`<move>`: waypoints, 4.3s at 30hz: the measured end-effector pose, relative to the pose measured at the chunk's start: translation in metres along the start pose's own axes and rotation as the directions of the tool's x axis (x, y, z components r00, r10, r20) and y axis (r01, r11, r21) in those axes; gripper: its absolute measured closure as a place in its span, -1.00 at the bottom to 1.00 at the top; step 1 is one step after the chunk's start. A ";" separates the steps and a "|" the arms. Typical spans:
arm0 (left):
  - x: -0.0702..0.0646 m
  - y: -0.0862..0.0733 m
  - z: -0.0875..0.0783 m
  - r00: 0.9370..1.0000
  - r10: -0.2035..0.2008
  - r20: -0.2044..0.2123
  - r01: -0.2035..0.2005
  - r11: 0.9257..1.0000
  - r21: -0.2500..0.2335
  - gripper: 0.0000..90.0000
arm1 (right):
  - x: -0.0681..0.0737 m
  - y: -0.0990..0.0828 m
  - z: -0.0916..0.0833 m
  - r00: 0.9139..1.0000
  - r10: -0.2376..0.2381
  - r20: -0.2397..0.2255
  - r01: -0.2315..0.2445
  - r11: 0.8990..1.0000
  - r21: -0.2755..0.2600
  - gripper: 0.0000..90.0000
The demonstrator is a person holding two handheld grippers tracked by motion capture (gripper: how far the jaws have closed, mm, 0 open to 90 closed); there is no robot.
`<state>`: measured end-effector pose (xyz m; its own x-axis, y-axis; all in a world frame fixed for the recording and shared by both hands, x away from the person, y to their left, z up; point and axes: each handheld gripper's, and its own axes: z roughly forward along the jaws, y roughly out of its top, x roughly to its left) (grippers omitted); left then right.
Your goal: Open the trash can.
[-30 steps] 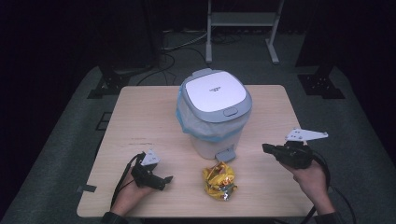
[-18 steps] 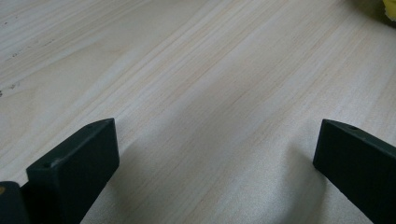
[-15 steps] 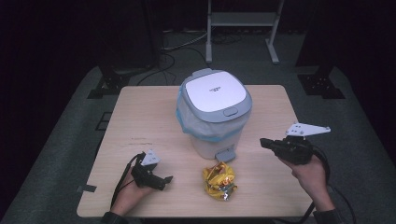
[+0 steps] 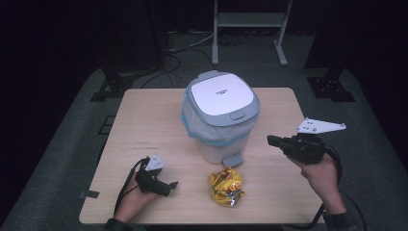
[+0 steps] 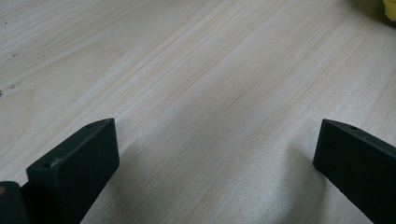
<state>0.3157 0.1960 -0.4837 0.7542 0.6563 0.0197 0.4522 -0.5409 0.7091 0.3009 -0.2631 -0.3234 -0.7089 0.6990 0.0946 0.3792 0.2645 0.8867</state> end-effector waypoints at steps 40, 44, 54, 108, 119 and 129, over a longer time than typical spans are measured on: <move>0.000 0.000 0.000 1.000 0.000 0.000 0.000 1.000 -0.002 -1.00 | 0.019 0.064 0.019 0.995 -0.063 -0.076 0.056 0.994 -0.093 1.00; 0.000 0.000 0.000 1.000 0.000 0.000 0.000 1.000 0.000 -1.00 | 0.019 0.070 0.024 0.994 -0.067 -0.084 0.059 0.994 -0.096 1.00; 0.000 0.000 0.000 1.000 0.000 0.000 0.000 1.000 0.000 -1.00 | 0.022 0.086 0.039 0.992 -0.086 -0.094 0.078 0.993 -0.091 1.00; -0.001 0.000 0.000 1.000 -0.001 0.001 0.001 1.000 0.000 -1.00 | 0.020 0.071 0.031 0.998 -0.067 -0.020 0.065 0.993 -0.100 -0.02; -0.001 0.000 0.000 1.000 -0.002 0.001 0.002 1.000 -0.001 -1.00 | 0.013 0.046 0.014 0.998 -0.054 0.015 0.055 0.996 -0.076 -0.13; -0.001 0.000 0.000 1.000 -0.006 0.000 0.006 1.000 -0.006 -1.00 | 0.003 0.017 0.009 0.999 -0.023 0.026 0.024 0.999 -0.043 -0.18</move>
<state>0.3150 0.1954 -0.4841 0.7513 0.6597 0.0155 0.4538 -0.5336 0.7137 0.3102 -0.2504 -0.3118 -0.7015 0.7099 0.0627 0.3361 0.2520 0.9075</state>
